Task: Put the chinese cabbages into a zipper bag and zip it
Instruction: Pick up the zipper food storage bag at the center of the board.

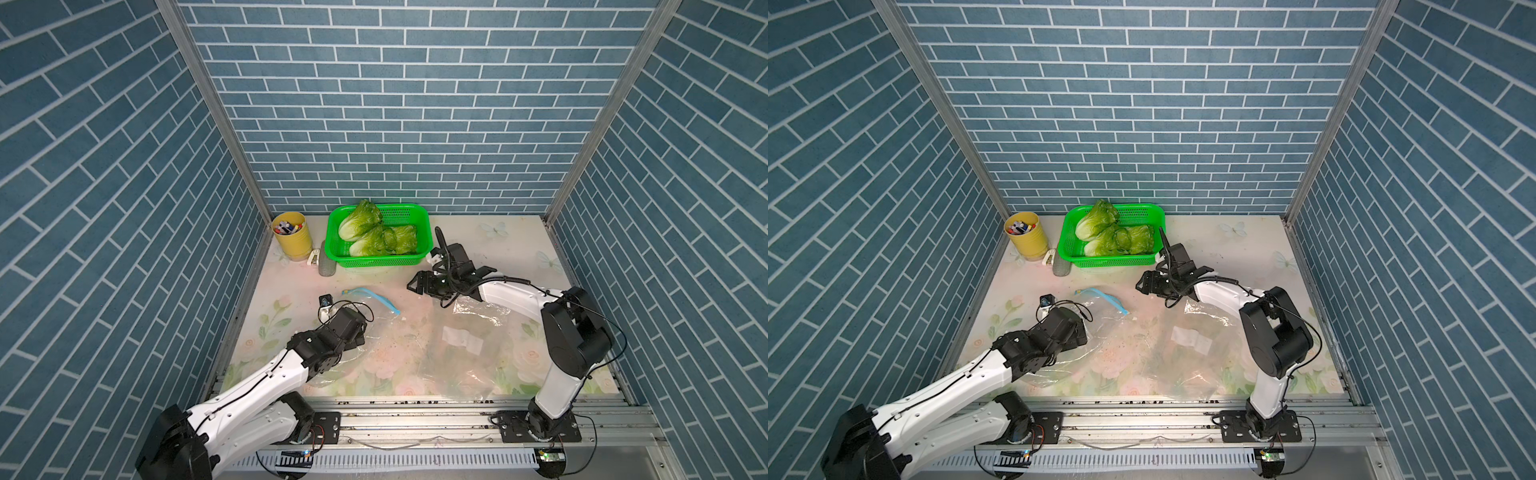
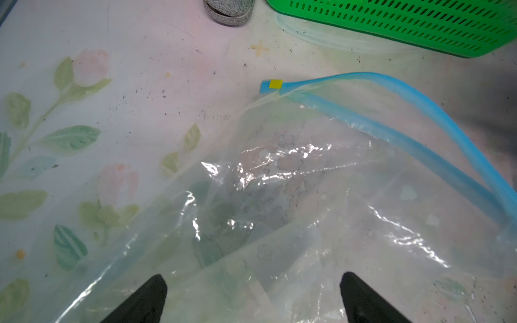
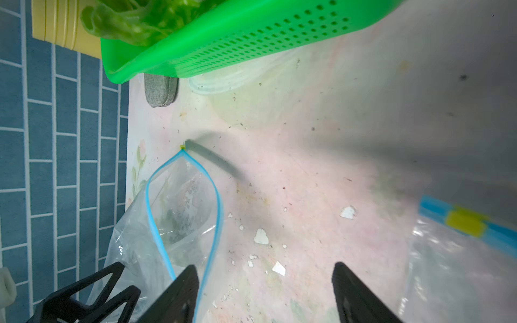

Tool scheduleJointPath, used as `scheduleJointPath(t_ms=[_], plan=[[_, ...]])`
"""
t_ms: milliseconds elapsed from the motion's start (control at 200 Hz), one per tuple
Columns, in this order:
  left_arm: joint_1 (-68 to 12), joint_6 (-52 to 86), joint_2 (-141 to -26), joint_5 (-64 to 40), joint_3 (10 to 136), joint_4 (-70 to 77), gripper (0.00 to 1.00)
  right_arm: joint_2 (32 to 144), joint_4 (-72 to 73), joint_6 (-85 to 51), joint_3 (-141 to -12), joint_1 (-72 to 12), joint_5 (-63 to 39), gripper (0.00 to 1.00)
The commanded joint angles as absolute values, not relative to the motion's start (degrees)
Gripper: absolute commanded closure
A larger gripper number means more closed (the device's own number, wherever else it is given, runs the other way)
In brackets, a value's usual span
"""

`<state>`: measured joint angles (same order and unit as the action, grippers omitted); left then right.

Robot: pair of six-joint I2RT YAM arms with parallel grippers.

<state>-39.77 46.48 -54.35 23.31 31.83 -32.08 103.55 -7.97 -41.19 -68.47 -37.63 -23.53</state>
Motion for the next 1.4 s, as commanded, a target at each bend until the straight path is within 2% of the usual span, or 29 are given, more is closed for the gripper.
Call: scheduleJointPath(t_ms=[0,275,405,470,635,875,965,1155,1305,1395], plan=[[-38.78,40.84,-53.58,22.36,30.95,-28.80,0.01,106.84,-7.60,-44.06,-72.28,-39.17,-26.12,0.27],[-35.91,39.47,-53.53,20.20,29.46,-25.87,0.01,113.55,-11.87,-43.24,-79.98,-40.93,-28.46,0.42],[-35.69,39.46,-53.44,20.21,29.19,-25.48,0.01,116.11,-13.44,-43.15,-82.04,-41.57,-29.62,0.43],[-35.75,39.60,-53.35,20.06,29.00,-25.27,0.01,117.29,-13.50,-43.24,-83.14,-42.07,-30.55,0.48],[-35.59,39.76,-53.43,20.32,28.77,-25.14,0.01,119.55,-14.58,-42.54,-85.39,-43.67,-31.28,0.49],[-35.27,39.89,-54.83,20.20,28.98,-24.92,0.01,121.70,-14.41,-42.28,-86.28,-45.31,-32.34,0.57],[-35.24,39.85,-55.33,20.15,29.10,-24.64,0.01,122.56,-14.50,-42.28,-86.55,-45.78,-32.65,0.67],[-35.23,39.96,-55.42,20.28,28.92,-24.78,0.01,122.44,-13.11,-42.33,-86.15,-45.97,-33.02,0.78],[-35.07,39.92,-55.37,20.17,28.95,-24.96,0.01,122.12,-12.53,-42.63,-85.72,-45.97,-33.59,0.96],[-34.89,39.78,-55.27,20.22,29.41,-25.55,0.01,120.87,-11.51,-42.63,-84.82,-45.97,-33.05,1.00]])
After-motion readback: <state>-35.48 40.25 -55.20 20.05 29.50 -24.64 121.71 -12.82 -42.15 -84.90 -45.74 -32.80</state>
